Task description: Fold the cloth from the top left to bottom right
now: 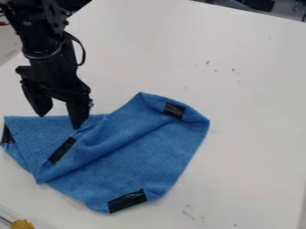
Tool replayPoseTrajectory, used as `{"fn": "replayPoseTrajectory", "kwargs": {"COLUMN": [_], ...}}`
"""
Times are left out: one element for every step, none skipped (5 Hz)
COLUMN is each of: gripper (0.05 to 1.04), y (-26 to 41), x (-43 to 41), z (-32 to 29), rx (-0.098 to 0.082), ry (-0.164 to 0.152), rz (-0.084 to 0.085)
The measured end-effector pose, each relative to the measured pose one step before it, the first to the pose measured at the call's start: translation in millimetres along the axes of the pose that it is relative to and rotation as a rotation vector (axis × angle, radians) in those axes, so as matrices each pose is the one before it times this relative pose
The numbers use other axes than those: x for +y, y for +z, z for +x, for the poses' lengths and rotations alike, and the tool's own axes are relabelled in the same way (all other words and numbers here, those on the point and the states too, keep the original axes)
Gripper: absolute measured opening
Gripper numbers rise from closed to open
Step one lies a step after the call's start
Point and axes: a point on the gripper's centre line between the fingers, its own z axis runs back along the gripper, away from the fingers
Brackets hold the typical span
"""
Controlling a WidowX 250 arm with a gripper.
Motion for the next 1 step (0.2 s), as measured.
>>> {"fn": "replayPoseTrajectory", "kwargs": {"gripper": [1.004], "y": [-6.26], "x": [3.63], "z": [1.56], "rx": [-0.004], "ry": [0.0015], "rz": [-0.0048]}}
